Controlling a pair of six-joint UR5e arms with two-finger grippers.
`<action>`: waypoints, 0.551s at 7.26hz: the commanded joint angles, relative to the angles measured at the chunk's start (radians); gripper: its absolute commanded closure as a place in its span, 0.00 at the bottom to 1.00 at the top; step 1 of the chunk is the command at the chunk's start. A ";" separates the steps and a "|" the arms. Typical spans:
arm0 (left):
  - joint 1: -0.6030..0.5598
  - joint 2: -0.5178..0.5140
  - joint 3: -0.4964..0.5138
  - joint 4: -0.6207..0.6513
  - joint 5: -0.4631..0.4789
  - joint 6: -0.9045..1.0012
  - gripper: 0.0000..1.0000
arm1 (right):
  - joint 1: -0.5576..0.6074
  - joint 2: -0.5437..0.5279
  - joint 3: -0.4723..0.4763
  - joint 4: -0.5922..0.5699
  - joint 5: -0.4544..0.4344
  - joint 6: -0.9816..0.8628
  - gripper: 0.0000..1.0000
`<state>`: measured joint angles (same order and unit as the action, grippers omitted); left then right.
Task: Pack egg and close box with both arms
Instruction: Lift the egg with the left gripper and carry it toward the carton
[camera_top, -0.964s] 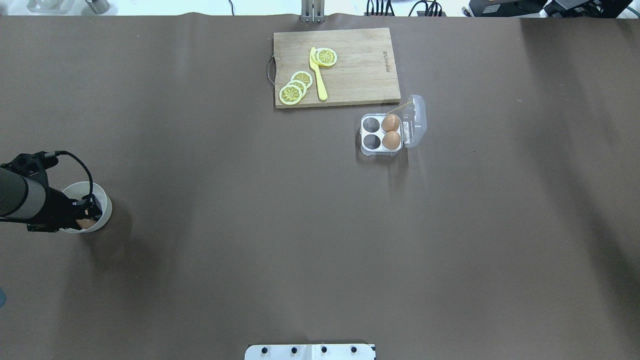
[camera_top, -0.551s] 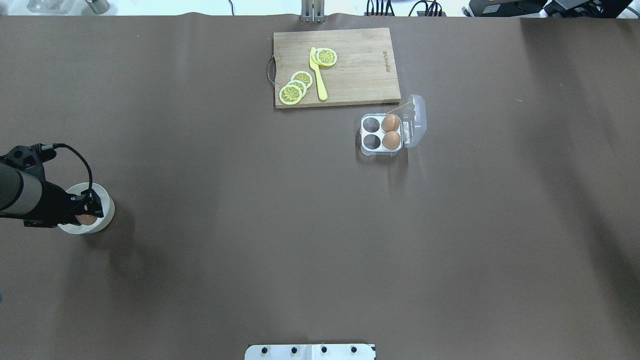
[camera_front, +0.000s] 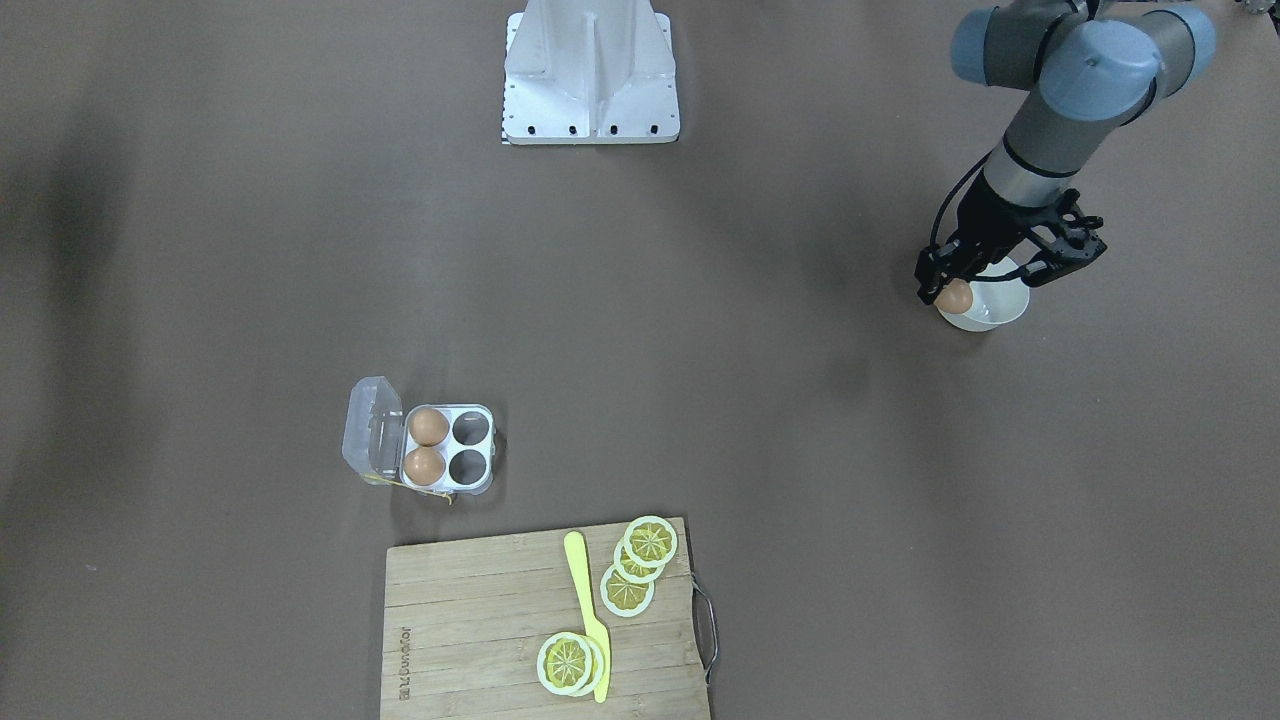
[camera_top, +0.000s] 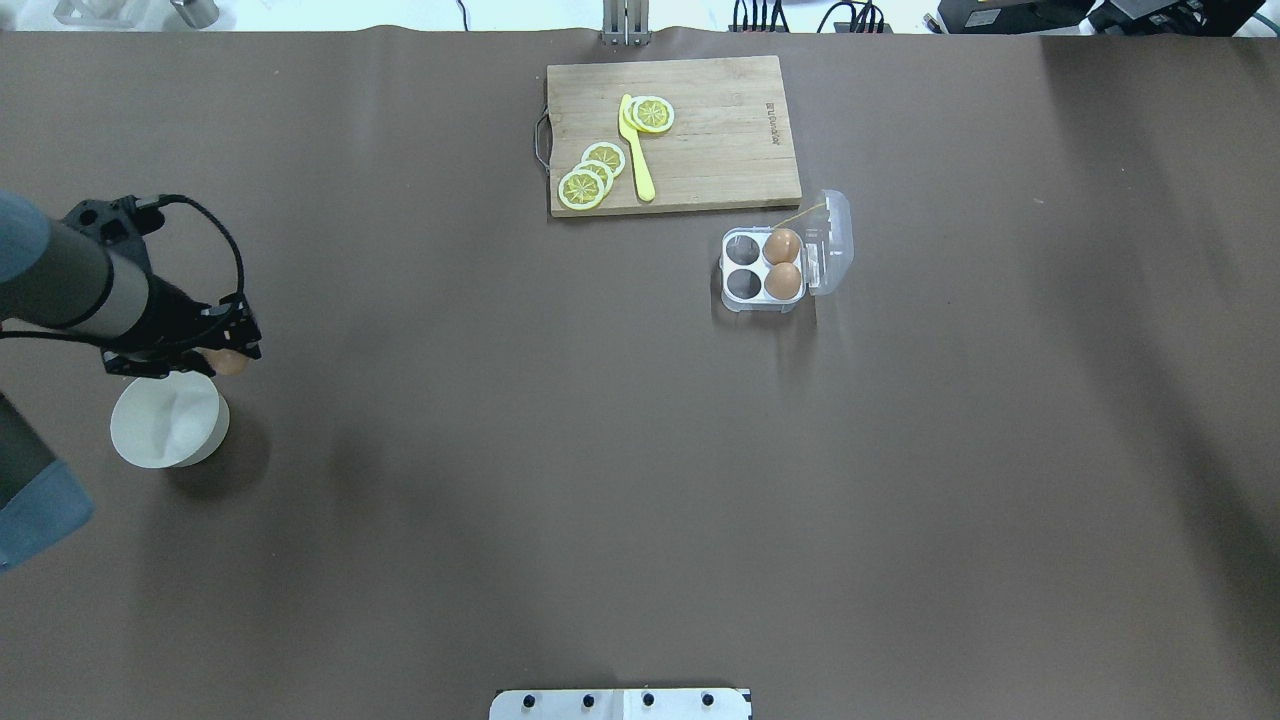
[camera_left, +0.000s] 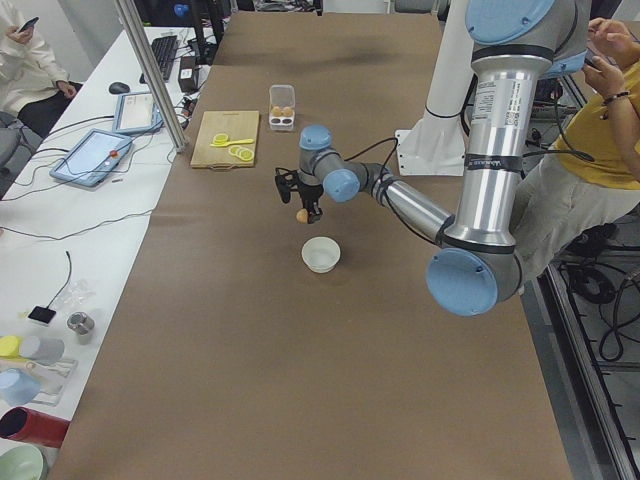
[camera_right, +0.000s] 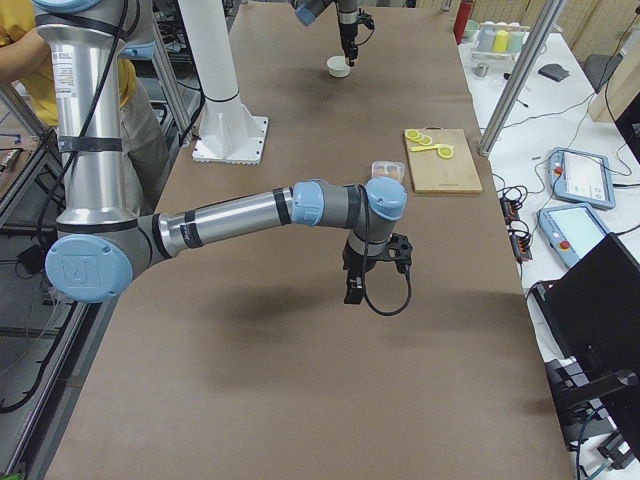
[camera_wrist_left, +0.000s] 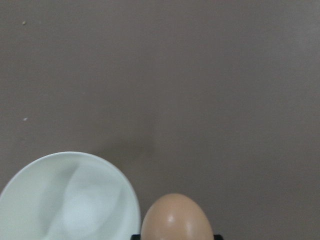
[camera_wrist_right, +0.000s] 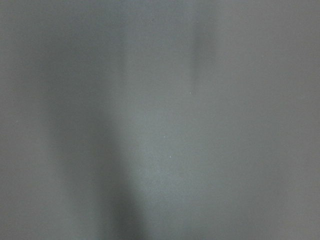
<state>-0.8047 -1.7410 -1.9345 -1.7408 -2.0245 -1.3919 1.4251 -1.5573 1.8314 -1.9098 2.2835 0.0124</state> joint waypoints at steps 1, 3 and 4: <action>-0.002 -0.226 0.024 0.209 0.001 0.001 0.88 | 0.000 0.000 0.000 0.000 -0.001 0.000 0.00; 0.036 -0.374 0.116 0.208 0.001 0.011 0.88 | 0.000 -0.001 0.000 0.002 -0.003 0.000 0.00; 0.062 -0.420 0.141 0.201 0.001 0.031 0.88 | 0.000 -0.001 0.002 0.002 -0.003 0.000 0.00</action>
<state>-0.7727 -2.0919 -1.8329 -1.5374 -2.0230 -1.3787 1.4251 -1.5579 1.8323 -1.9088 2.2816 0.0123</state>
